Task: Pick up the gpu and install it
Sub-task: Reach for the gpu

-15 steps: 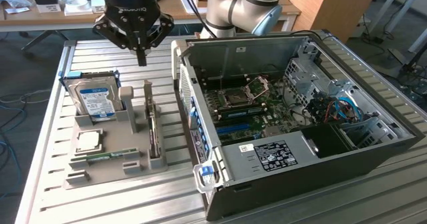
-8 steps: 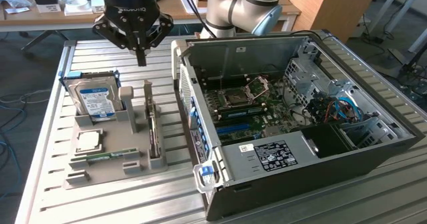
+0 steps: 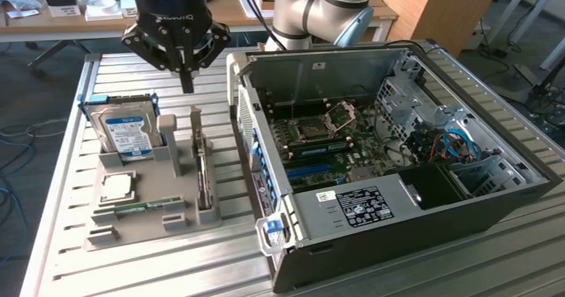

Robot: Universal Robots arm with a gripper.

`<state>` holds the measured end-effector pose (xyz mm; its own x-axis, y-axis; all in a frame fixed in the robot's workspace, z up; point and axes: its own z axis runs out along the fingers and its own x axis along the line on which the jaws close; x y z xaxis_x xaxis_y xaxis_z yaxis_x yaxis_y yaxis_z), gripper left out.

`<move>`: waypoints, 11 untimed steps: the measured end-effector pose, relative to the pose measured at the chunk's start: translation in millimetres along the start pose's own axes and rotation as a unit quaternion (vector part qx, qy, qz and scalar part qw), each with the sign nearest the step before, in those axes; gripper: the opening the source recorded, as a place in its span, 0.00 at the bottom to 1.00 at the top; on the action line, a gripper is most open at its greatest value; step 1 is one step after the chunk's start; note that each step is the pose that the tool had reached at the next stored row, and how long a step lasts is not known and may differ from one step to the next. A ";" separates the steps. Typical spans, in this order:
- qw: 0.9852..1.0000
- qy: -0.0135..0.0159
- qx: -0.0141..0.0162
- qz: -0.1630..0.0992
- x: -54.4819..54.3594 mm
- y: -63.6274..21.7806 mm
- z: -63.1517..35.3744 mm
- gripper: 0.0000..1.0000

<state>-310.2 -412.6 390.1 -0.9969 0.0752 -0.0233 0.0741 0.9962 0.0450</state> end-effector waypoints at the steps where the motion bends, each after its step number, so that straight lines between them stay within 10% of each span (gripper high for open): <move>1: 1.000 0.000 0.000 0.000 0.2 -0.9 0.0 0.11; 11: 1.000 0.000 0.000 0.000 3.2 -9.7 -0.1 0.11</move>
<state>-314.2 -422.0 389.7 -0.9969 0.0752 -0.0234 0.0741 0.9962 0.0451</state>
